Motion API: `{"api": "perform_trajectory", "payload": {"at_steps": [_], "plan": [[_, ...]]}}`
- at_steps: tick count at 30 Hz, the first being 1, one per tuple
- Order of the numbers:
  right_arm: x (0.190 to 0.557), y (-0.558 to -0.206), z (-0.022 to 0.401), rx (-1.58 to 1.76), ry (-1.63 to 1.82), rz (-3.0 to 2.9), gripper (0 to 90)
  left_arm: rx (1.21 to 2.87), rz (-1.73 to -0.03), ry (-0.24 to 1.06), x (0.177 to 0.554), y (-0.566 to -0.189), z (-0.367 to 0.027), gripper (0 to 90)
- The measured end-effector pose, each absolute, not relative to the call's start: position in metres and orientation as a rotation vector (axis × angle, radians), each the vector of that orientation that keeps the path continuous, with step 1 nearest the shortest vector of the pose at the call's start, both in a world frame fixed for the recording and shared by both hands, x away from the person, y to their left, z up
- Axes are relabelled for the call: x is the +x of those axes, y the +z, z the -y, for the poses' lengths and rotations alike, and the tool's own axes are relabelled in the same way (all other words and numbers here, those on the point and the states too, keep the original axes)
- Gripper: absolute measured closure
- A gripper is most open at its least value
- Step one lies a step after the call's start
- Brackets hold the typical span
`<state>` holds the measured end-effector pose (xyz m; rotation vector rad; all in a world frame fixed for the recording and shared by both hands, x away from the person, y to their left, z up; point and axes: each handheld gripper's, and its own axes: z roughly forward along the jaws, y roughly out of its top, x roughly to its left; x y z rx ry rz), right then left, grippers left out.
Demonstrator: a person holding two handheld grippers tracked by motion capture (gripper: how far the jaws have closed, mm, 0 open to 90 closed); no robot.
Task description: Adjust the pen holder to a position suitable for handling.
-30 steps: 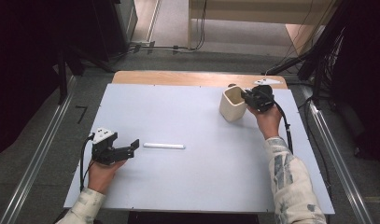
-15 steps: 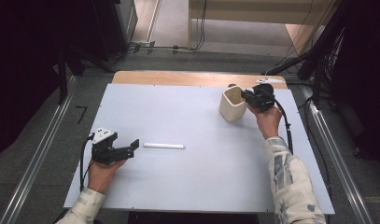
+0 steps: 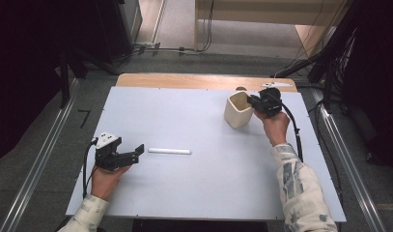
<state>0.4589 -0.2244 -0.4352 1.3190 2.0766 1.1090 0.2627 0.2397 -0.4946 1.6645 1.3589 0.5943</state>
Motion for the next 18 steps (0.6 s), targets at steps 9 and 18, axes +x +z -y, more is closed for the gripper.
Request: {"api": "perform_trajectory", "payload": {"at_steps": [9,18], "plan": [[0.433,-0.438,0.182,1.245,1.161,-2.16,77.9,1.666,-1.354,0.593,0.262,-0.495,-0.239,6.8],[0.403,-0.44,0.135,1.134,1.192,-2.252,77.9,1.672,-1.347,0.588,0.262,-0.495,-0.238,6.8]]}}
